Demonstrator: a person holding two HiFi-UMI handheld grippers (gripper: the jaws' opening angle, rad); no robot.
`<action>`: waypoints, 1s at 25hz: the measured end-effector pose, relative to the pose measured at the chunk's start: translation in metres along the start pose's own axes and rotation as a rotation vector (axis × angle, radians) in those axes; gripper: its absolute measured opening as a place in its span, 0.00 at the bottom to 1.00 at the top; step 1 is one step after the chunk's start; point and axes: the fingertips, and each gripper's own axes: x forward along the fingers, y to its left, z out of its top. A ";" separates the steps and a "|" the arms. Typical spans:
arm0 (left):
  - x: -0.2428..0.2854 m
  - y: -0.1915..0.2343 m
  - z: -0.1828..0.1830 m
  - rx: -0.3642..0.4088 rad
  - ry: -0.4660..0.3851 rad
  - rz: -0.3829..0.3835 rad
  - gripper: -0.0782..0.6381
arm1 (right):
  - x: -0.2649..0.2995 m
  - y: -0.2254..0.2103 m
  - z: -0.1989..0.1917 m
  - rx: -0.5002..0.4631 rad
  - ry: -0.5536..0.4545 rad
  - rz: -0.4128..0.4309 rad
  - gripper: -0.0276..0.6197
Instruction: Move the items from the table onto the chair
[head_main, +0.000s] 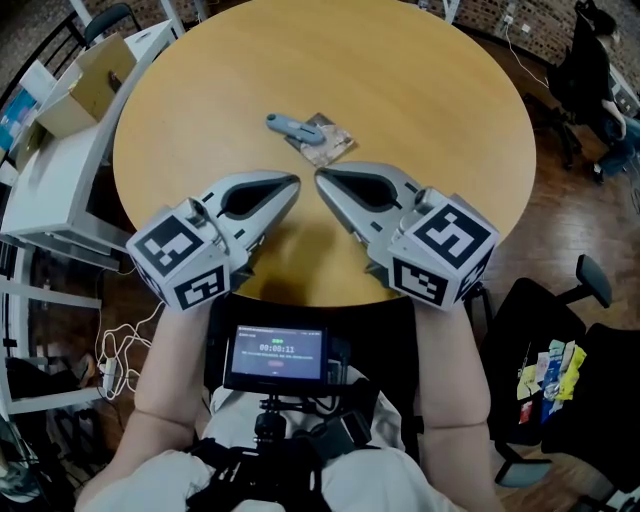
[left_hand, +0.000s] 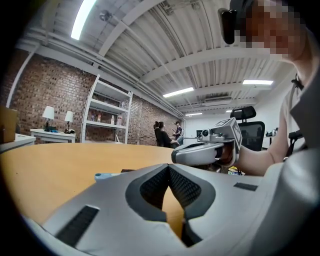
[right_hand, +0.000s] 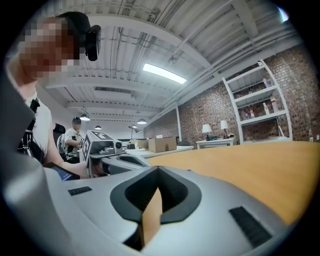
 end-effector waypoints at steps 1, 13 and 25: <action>0.000 0.001 0.000 0.000 0.002 0.004 0.12 | 0.000 0.000 0.000 0.000 -0.002 -0.002 0.04; 0.004 0.000 -0.005 -0.014 0.025 0.004 0.12 | -0.007 -0.005 0.001 0.006 -0.014 -0.015 0.04; 0.004 0.007 -0.009 -0.032 0.044 0.012 0.12 | -0.015 -0.006 0.001 -0.008 -0.017 -0.011 0.04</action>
